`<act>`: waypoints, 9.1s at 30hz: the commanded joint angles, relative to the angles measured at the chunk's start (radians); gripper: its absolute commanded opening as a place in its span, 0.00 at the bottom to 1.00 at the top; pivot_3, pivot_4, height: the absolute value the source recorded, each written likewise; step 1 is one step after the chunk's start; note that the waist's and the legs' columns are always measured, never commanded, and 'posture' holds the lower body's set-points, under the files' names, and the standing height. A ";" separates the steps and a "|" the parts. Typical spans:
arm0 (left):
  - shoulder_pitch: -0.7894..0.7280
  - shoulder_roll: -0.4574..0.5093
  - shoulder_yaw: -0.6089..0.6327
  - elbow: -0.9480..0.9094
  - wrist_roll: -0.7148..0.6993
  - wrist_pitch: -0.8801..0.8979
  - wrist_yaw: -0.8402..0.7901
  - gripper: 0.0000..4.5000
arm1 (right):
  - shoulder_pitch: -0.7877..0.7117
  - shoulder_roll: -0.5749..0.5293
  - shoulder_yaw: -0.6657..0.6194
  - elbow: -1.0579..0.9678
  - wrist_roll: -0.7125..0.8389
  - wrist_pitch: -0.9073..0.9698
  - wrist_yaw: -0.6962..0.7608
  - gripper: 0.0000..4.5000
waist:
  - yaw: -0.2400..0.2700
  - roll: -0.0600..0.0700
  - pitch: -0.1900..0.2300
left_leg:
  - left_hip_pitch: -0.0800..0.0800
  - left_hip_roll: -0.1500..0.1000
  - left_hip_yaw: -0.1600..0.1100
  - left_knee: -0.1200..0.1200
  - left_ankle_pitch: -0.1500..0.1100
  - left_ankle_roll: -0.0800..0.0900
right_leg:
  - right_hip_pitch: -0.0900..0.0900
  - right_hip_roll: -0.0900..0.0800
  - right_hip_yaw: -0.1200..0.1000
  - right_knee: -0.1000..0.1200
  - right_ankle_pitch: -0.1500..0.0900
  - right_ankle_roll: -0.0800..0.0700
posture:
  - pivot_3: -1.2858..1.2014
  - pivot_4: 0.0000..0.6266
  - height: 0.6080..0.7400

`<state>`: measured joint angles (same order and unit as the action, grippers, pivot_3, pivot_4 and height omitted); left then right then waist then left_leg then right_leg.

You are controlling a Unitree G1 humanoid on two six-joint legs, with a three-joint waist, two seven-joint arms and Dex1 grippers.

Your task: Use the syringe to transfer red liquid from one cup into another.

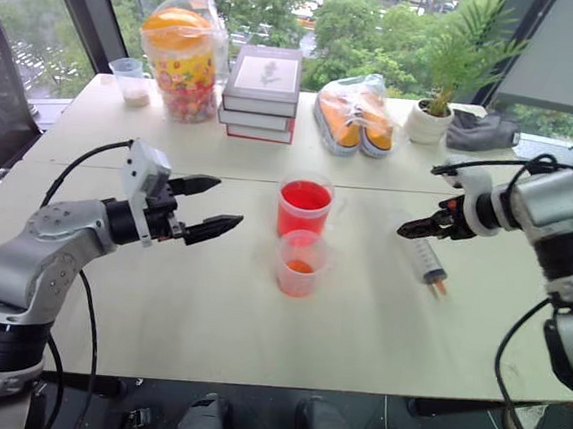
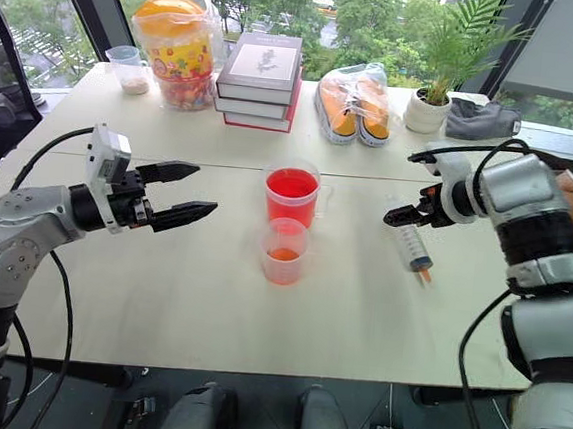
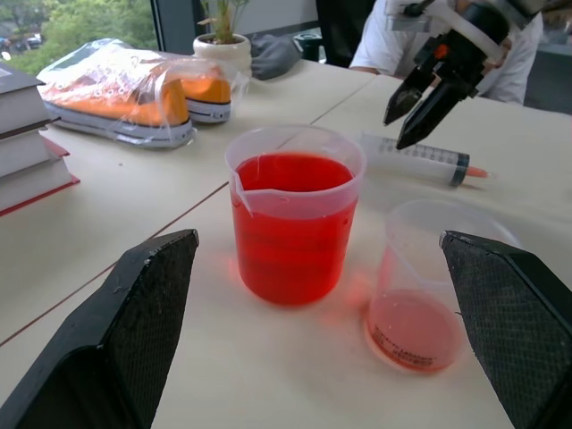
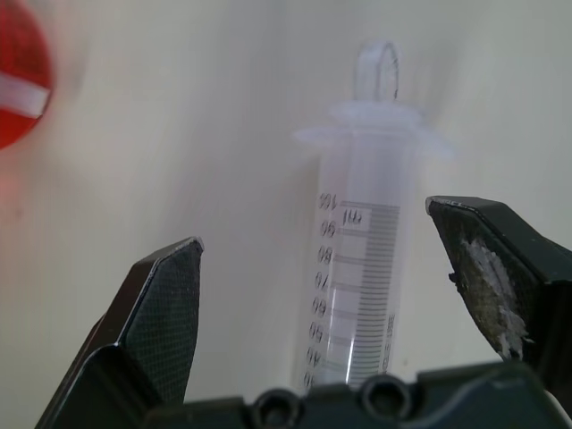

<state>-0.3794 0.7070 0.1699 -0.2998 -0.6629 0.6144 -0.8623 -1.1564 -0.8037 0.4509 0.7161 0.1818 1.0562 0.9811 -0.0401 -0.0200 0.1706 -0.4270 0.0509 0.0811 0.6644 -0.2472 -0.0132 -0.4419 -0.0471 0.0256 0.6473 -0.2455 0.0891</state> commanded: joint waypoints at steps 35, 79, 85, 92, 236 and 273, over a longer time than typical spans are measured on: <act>-0.064 0.045 0.017 0.021 0.010 -0.035 -0.009 1.00 | 0.043 0.260 -0.618 -0.480 0.081 -0.270 -0.159 0.34 | 0.002 0.002 0.001 | 0.001 0.000 -0.002 -0.001 0.000 -0.001 | 0.000 0.001 -0.002 0.003 0.000 0.000 | 0.52 0.24 1.00; -0.713 -0.291 -0.185 0.685 0.262 -0.265 -0.118 1.00 | 0.415 0.635 -0.481 -0.515 0.165 -0.804 -0.281 0.34 | -0.002 0.002 0.001 | 0.001 0.000 -0.002 -0.001 0.001 -0.001 | 0.001 0.001 -0.002 0.003 0.000 0.000 | 0.52 0.24 1.00; -0.770 -0.336 -0.177 0.792 0.278 -0.291 -0.133 0.71 | 0.405 0.636 -0.473 -0.513 0.163 -0.810 -0.282 0.34 | -0.002 0.002 0.001 | 0.001 0.000 -0.002 -0.001 0.001 -0.001 | 0.001 0.001 -0.002 0.002 0.000 0.001 | 0.52 0.24 1.00; -0.793 -0.361 -0.176 0.847 0.294 -0.304 -0.144 0.01 | 0.396 0.632 -0.466 -0.514 0.159 -0.815 -0.282 0.34 | -0.002 0.002 0.001 | 0.001 0.000 -0.002 -0.001 0.001 -0.001 | 0.001 0.001 -0.002 0.003 0.000 0.001 | 0.52 0.24 1.00; -0.451 -0.241 -0.245 0.265 0.026 0.131 -0.210 0.01 | 0.500 0.464 -0.537 -1.164 0.544 -0.353 -0.408 0.34 | 0.001 0.002 0.001 | 0.001 0.000 -0.004 0.001 0.001 -0.001 | 0.002 0.001 -0.002 0.003 0.000 0.001 | 0.52 0.24 1.00; -0.271 -0.078 0.008 0.140 -0.083 0.176 -0.019 0.98 | 0.111 0.245 -0.681 -0.678 0.584 0.013 -0.693 0.34 | 0.022 -0.002 0.000 | 0.000 0.000 -0.002 0.001 0.001 -0.001 | 0.002 -0.001 -0.001 0.001 0.000 0.000 | 0.52 0.24 1.00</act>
<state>-0.6360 0.6238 0.1679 -0.0891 -0.7280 0.8005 -0.8863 -1.0181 -0.5417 -0.2287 -0.0409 0.8003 1.0229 0.3192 -0.0183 -0.0216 0.1705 -0.4270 0.0507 0.0788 0.6647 -0.2468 -0.0139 -0.4403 -0.0481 0.0243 0.6473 -0.2456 0.0891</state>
